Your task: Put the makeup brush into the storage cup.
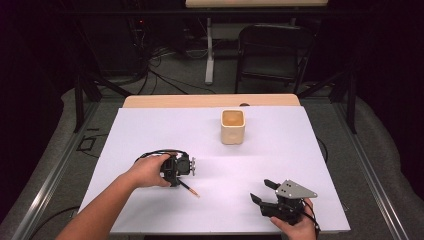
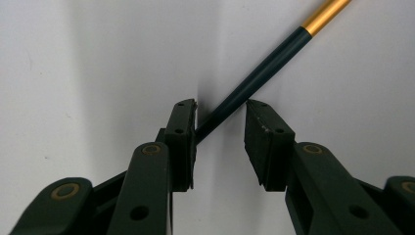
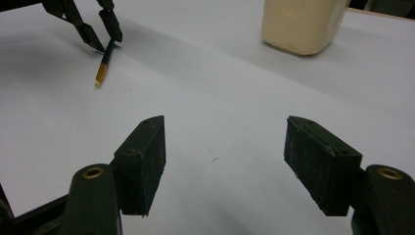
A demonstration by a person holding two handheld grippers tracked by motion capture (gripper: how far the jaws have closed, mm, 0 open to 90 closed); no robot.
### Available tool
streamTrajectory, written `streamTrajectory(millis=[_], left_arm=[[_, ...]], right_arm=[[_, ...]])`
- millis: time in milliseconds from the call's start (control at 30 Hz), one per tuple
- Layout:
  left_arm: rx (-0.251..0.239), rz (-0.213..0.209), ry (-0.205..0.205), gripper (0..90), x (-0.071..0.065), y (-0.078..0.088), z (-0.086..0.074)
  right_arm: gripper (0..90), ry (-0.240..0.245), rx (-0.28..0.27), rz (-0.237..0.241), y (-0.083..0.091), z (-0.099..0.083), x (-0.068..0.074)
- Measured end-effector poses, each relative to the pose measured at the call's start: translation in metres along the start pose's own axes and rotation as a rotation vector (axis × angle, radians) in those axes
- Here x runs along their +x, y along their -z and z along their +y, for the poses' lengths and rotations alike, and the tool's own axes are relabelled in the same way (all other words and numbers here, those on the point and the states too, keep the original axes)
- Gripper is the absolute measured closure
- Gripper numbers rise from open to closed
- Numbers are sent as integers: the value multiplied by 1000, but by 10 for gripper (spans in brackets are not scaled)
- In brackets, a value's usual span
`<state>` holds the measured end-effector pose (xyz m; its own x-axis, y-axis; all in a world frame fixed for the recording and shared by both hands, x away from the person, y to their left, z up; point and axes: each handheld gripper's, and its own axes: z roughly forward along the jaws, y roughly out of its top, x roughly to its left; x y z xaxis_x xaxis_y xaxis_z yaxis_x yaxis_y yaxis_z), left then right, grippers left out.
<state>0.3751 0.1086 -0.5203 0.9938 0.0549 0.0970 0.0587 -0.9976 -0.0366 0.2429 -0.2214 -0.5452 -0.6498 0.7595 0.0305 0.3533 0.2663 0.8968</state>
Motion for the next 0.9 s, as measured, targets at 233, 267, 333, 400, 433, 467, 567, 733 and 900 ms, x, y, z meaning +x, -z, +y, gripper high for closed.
streamTrajectory(millis=[233,267,333,400,433,467,567,733,900], left_arm=[[-4,-1,1,651,0,0,-1],[-4,-1,1,651,0,0,-1],[-4,-1,1,651,0,0,-1],[-6,2,-9,651,0,0,0],[-6,2,-9,650,0,0,0],[-6,4,-7,650,0,0,0],[-5,11,-8,648,1,-1,0],[-5,2,-10,658,2,-4,0],[3,-16,-19,703,2,-3,0]], right_arm=[[317,2,5,2,0,0,0],[317,2,5,2,0,0,0],[317,2,5,2,0,0,0],[317,2,5,2,0,0,0],[317,2,5,2,0,0,0],[317,3,4,3,-1,0,0],[317,2,4,4,-1,0,1],[317,2,6,5,-1,0,0],[317,2,6,6,-1,0,0]])
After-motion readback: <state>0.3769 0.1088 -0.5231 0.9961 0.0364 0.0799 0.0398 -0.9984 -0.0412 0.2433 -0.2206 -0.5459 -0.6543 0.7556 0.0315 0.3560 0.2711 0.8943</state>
